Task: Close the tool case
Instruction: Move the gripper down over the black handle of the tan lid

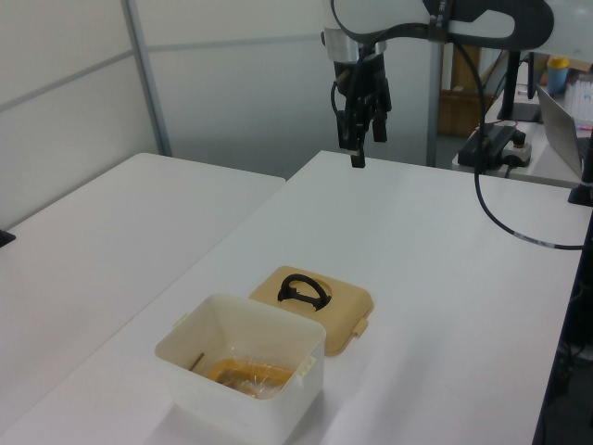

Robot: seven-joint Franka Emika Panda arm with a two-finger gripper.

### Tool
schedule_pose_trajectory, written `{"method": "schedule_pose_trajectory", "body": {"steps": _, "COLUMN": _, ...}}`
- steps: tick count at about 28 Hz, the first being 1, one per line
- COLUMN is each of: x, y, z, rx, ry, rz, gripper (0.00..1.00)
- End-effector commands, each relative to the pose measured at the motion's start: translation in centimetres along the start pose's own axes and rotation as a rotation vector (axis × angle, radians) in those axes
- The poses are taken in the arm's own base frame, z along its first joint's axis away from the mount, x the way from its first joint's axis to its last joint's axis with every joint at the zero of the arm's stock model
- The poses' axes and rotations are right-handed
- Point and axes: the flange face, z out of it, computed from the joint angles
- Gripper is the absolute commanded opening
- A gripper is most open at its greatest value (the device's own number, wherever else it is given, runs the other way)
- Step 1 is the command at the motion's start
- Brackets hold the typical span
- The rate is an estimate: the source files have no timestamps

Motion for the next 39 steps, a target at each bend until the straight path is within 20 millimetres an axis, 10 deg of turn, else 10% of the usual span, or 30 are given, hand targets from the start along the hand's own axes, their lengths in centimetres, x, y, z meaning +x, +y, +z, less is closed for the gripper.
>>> {"method": "schedule_pose_trajectory", "body": {"steps": 1, "x": 0.8, "y": 0.4, "z": -0.7, "rx": -0.015, "ry": 0.062, "rz": -0.043, "gripper": 1.00}}
{"method": "schedule_pose_trajectory", "body": {"steps": 8, "x": 1.8, "y": 0.3, "z": -0.5, "rx": -0.020, "ry": 0.113, "rz": -0.002, "gripper": 1.00}}
{"method": "schedule_pose_trajectory", "body": {"steps": 39, "x": 12.8, "y": -3.3, "z": 16.4, "rx": -0.078, "ry": 0.074, "rz": 0.014, "gripper": 1.00}}
